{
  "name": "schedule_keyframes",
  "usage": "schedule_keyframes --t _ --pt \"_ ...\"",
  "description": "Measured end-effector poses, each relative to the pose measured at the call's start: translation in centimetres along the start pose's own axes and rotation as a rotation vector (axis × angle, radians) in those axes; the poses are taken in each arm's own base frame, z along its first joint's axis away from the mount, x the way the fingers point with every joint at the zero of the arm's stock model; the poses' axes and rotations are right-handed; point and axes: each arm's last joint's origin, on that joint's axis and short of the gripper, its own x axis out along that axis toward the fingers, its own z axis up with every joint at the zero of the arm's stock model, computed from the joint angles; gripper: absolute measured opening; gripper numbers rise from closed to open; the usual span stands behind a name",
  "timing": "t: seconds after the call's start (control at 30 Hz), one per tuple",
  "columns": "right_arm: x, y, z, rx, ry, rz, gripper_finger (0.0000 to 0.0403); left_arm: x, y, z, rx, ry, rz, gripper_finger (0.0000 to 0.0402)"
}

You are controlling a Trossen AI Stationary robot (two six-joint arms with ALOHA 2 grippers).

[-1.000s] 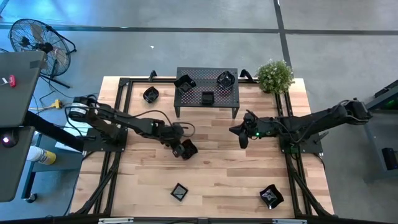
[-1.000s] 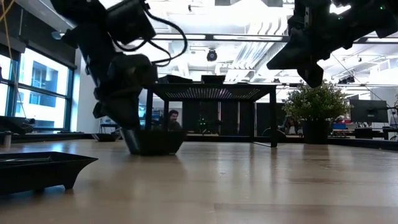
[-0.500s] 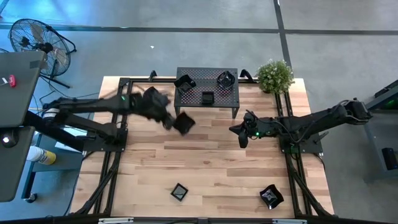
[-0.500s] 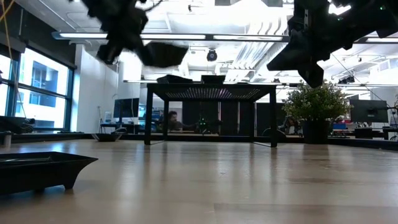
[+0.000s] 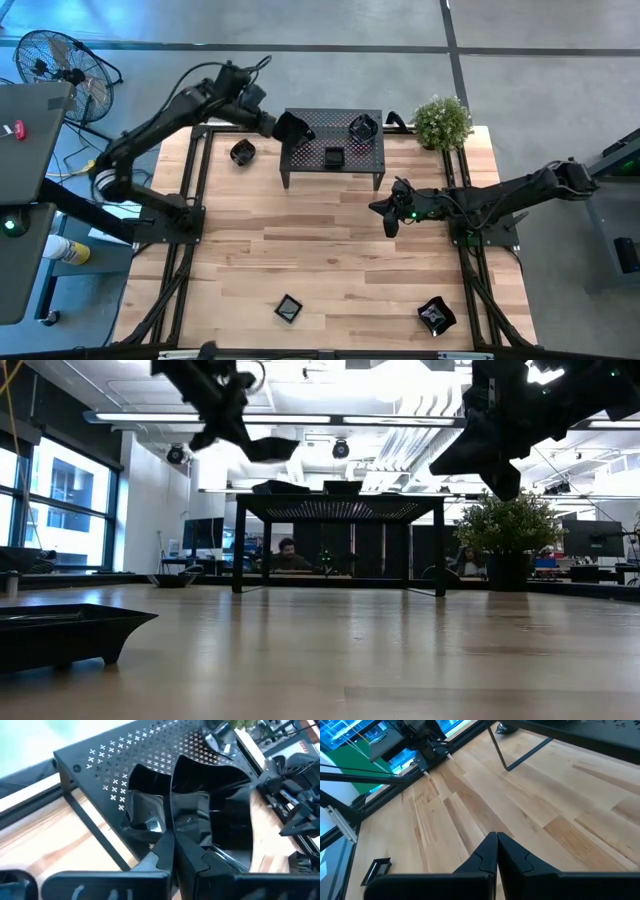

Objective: Pick & Place Mini shaped plates
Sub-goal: Stack the black distorted square plate on top of the black distorted square plate on the shelf

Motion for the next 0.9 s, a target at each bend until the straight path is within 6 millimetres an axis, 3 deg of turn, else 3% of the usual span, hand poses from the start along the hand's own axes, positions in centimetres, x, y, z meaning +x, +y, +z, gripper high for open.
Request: schedule_keyframes --t 0.3,0.53,0.9 --pt "0.0 0.0 0.0 0.0 -0.011 -0.013 0.0001 4.4 2.8 1.6 0.021 0.108 -0.007 0.0" --pt "0.0 -0.1 0.1 0.003 -0.017 -0.021 0.0001 4.9 3.5 1.7 0.014 0.113 0.05 0.0013" --pt "0.0 -0.1 0.0 0.001 -0.017 -0.022 0.0002 4.6 3.5 1.7 0.009 0.105 0.059 0.0111"
